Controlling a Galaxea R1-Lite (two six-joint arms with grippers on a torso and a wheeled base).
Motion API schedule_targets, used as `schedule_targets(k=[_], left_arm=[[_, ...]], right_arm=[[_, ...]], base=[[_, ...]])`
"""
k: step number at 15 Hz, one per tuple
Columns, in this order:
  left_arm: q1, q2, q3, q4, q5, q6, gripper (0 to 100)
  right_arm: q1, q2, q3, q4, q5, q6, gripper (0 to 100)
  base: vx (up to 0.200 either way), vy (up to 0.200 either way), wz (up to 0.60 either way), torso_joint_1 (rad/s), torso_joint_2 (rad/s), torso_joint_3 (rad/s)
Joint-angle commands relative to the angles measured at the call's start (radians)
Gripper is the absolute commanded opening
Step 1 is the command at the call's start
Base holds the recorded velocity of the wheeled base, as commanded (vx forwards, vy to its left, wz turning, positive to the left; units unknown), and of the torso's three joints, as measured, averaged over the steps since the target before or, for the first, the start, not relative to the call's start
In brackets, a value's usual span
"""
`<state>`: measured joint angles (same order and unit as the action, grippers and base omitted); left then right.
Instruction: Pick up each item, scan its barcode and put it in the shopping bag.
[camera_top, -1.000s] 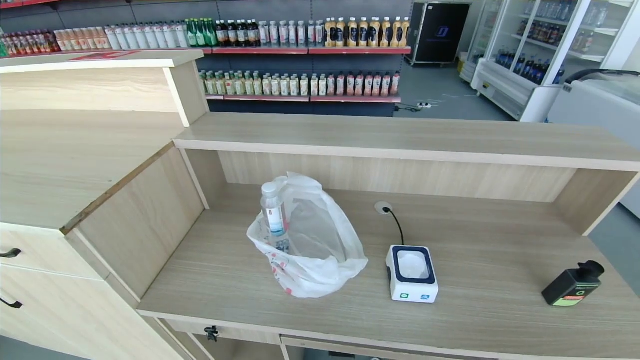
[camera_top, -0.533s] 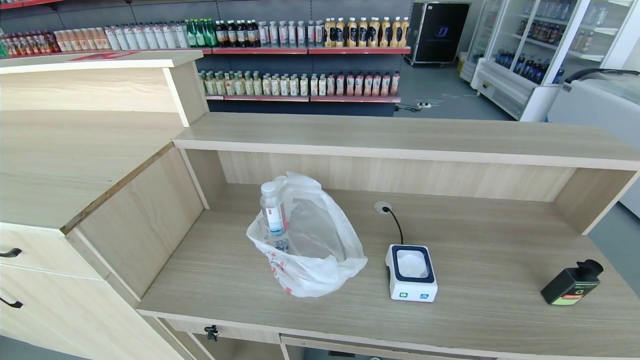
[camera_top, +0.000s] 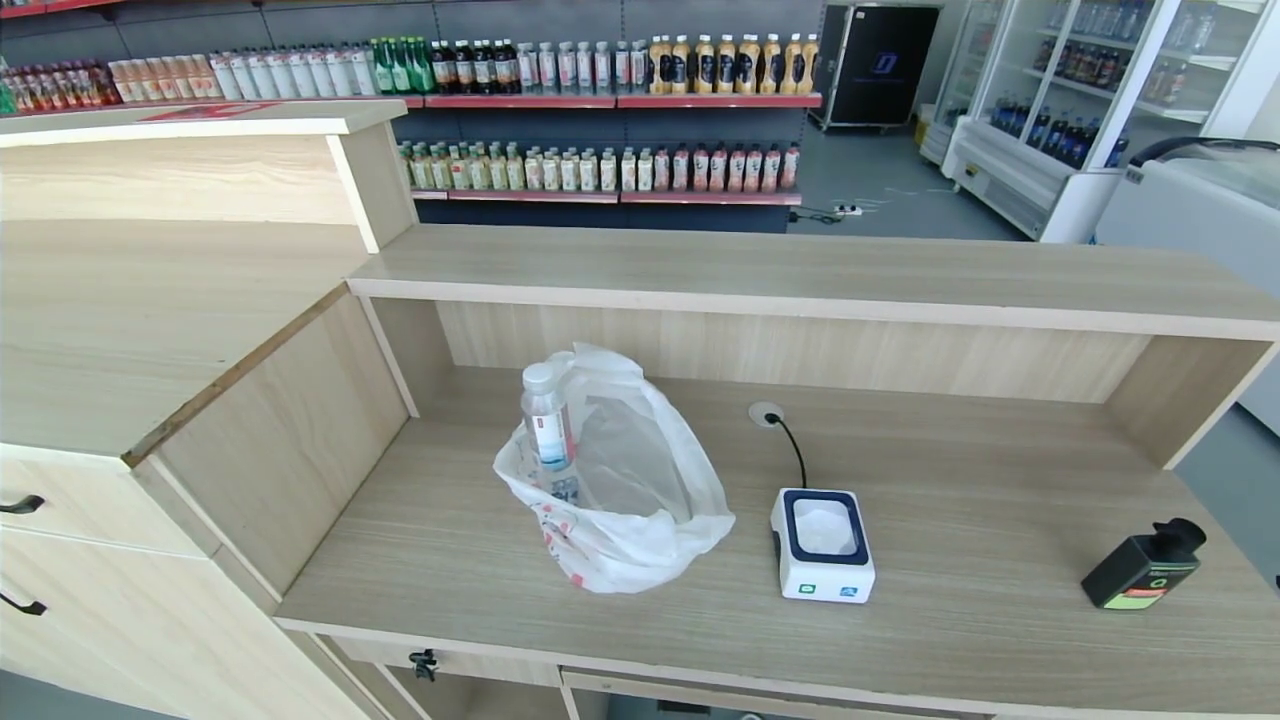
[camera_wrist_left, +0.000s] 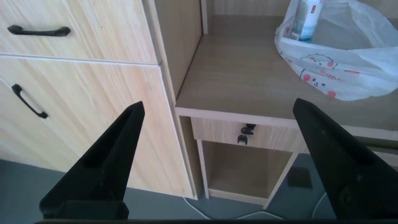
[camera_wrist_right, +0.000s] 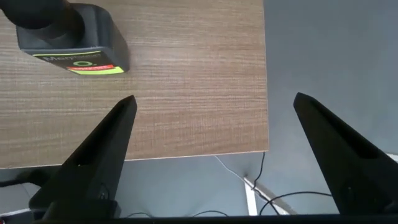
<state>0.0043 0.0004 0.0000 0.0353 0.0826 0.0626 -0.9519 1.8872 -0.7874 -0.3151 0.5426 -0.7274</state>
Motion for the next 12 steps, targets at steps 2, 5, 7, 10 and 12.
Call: schedule_targets(k=[2,5,7,10,12], left_arm=[[0.0,0.0,0.0,0.0,0.0,0.0,100],[0.0,0.0,0.0,0.0,0.0,0.0,100],[0.0,0.0,0.0,0.0,0.0,0.0,100],[0.0,0.0,0.0,0.0,0.0,-0.001,100],[0.0,0.0,0.0,0.0,0.0,0.0,100]], right_arm=[[0.073,0.035,-0.009,0.001,0.034,0.005,100],[0.136,0.059,-0.01,-0.001,0.05,0.01,100],[0.177,0.079,-0.018,-0.001,0.048,0.01,100],[0.222,0.105,-0.026,-0.024,0.048,0.01,100],[0.243,0.122,-0.024,-0.025,0.048,0.01,100]], base=[[0.0,0.0,0.0,0.0,0.0,0.0],[0.0,0.0,0.0,0.0,0.0,0.0],[0.0,0.0,0.0,0.0,0.0,0.0],[0.0,0.0,0.0,0.0,0.0,0.0],[0.0,0.0,0.0,0.0,0.0,0.0]])
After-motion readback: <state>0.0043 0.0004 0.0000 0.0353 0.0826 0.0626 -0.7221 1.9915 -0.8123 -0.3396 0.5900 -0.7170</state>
